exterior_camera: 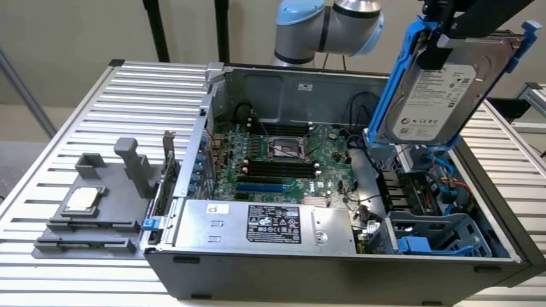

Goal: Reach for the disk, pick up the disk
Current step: 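Pick up the disk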

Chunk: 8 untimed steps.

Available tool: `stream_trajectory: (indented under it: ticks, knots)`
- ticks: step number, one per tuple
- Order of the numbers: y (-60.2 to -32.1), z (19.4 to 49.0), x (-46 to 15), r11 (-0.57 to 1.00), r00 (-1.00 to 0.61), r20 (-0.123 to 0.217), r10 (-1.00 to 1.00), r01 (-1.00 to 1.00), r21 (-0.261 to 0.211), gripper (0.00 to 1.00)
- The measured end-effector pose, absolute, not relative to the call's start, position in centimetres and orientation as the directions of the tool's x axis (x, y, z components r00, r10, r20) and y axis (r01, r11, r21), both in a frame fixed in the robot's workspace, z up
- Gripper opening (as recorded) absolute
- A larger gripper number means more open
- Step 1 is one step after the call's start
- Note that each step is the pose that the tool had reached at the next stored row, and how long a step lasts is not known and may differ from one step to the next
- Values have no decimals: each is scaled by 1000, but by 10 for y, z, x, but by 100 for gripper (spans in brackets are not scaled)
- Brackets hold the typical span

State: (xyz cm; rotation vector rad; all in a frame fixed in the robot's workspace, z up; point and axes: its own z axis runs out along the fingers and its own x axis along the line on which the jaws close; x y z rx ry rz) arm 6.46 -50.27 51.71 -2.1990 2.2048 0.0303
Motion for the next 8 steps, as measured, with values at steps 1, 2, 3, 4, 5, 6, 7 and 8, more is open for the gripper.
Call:
stream_trajectory:
  ticks: [1, 2, 3, 4, 5, 6, 7, 8]
  knots:
    - [-505, 517, 68, 3, -2, -33, -999, -1000, -6, 32]
    - [-507, 517, 72, 3, -2, -33, -999, -1000, -6, 32]
    - [-509, 516, 75, 3, -3, -33, -999, -1000, -6, 32]
    - [-511, 516, 78, 3, -3, -33, -999, -1000, -6, 32]
    - [-514, 516, 80, 3, -3, -33, -999, -1000, -6, 32]
    - [-518, 515, 82, 3, -3, -33, -999, -1000, -6, 32]
    - [-521, 515, 84, 3, -3, -33, -999, -1000, -6, 32]
    - [-525, 515, 85, 3, -3, -33, -999, -1000, -6, 32]
